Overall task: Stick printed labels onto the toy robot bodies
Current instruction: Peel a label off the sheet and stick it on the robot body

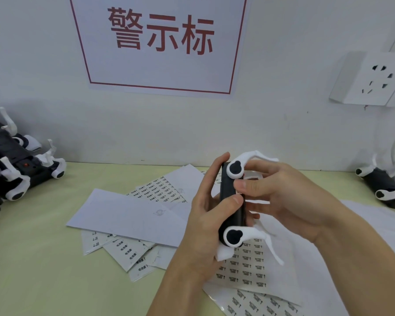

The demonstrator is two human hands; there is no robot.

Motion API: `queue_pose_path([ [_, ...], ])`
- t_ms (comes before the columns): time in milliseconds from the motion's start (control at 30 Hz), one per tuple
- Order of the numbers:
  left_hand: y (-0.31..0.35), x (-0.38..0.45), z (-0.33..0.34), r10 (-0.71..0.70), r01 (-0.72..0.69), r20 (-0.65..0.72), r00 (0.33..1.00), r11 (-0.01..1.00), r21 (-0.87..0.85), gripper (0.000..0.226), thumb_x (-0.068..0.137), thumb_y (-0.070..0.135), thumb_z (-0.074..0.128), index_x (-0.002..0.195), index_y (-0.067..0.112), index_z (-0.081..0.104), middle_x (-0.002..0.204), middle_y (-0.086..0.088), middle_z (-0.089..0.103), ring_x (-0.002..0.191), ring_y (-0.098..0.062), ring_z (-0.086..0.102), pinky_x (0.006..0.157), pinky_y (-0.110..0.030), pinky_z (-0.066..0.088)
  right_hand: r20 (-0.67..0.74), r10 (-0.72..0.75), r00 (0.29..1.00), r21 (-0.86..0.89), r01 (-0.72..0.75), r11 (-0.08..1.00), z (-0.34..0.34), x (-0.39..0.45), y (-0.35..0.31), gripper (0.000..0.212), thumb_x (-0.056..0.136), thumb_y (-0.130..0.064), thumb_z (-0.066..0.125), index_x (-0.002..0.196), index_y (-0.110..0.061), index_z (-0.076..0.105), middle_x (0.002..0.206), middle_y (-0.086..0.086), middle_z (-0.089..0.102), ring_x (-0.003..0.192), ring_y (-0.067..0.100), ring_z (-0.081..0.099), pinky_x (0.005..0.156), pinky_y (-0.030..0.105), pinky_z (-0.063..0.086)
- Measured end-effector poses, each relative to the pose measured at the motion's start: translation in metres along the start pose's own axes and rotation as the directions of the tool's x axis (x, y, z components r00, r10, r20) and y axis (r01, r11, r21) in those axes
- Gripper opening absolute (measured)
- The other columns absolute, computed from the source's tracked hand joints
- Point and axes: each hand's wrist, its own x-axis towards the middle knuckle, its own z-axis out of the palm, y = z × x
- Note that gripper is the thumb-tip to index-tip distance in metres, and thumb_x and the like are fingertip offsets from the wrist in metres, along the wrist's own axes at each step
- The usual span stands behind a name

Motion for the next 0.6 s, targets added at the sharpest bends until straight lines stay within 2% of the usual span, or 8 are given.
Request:
queue_pose_path([
  [100, -0.001, 0.000, 0.001, -0.014, 0.014, 0.001, 1.000, 1.000, -0.018, 0.065, 0.079, 0.017, 0.068, 0.137, 0.043, 0.055, 0.106, -0.004, 0.068, 0.063, -0.020, 0.058, 0.071, -0.035, 0.051, 0.027, -0.022, 0.999, 0.028, 0.021, 0.999, -0.005, -0.001, 0.001, 0.017, 0.085, -0.003, 0.069, 0.094, -0.016, 0.076, 0.106, 0.018, 0.072, 0.099, 0.037, 0.069, 0.091, 0.040, 0.053],
  [167, 0.000, 0.000, 0.000, -0.018, 0.018, 0.004, 1.000, 0.998, -0.058, 0.065, 0.077, 0.016, 0.068, 0.135, 0.043, 0.057, 0.103, -0.007, 0.067, 0.059, -0.021, 0.057, 0.070, -0.035, 0.052, 0.060, -0.061, 0.996, 0.054, 0.058, 0.997, -0.007, -0.001, 0.002, 0.020, 0.088, 0.001, 0.065, 0.097, -0.014, 0.076, 0.113, 0.022, 0.069, 0.104, 0.037, 0.068, 0.090, 0.036, 0.057],
  [267, 0.003, 0.001, 0.000, -0.019, 0.020, 0.012, 1.000, 0.992, -0.122, 0.064, 0.077, 0.015, 0.067, 0.134, 0.041, 0.058, 0.099, -0.009, 0.068, 0.055, -0.021, 0.058, 0.064, -0.033, 0.055, 0.098, -0.115, 0.989, 0.121, 0.103, 0.987, -0.012, -0.001, 0.005, 0.028, 0.093, 0.005, 0.059, 0.109, -0.010, 0.076, 0.114, 0.016, 0.072, 0.099, 0.024, 0.070, 0.081, 0.025, 0.057],
  [400, 0.003, 0.001, 0.001, -0.026, 0.024, -0.008, 1.000, 0.985, -0.169, 0.063, 0.078, 0.011, 0.066, 0.135, 0.037, 0.059, 0.108, -0.009, 0.065, 0.058, -0.020, 0.059, 0.059, -0.031, 0.054, 0.154, -0.132, 0.979, 0.160, 0.107, 0.981, -0.013, 0.000, 0.008, 0.031, 0.083, -0.009, 0.070, 0.114, -0.008, 0.073, 0.107, 0.012, 0.071, 0.083, 0.018, 0.068, 0.066, 0.021, 0.054],
  [500, 0.004, 0.000, 0.002, -0.038, 0.036, -0.009, 0.999, 0.988, -0.148, 0.062, 0.080, 0.015, 0.068, 0.138, 0.035, 0.056, 0.118, -0.010, 0.065, 0.069, -0.020, 0.063, 0.063, -0.032, 0.054, 0.114, -0.136, 0.984, 0.116, 0.123, 0.986, -0.008, 0.001, 0.008, 0.029, 0.085, -0.011, 0.076, 0.113, -0.007, 0.073, 0.100, 0.008, 0.071, 0.075, 0.015, 0.067, 0.062, 0.020, 0.052],
  [600, 0.003, 0.002, 0.001, -0.050, 0.045, -0.051, 0.997, 0.994, -0.100, 0.055, 0.088, 0.015, 0.063, 0.138, 0.036, 0.056, 0.121, -0.008, 0.068, 0.075, -0.023, 0.064, 0.070, -0.036, 0.055, 0.061, -0.148, 0.987, 0.082, 0.142, 0.986, -0.004, 0.003, 0.009, 0.023, 0.089, -0.008, 0.069, 0.111, -0.004, 0.072, 0.094, 0.007, 0.068, 0.064, 0.014, 0.064, 0.059, 0.020, 0.050],
])
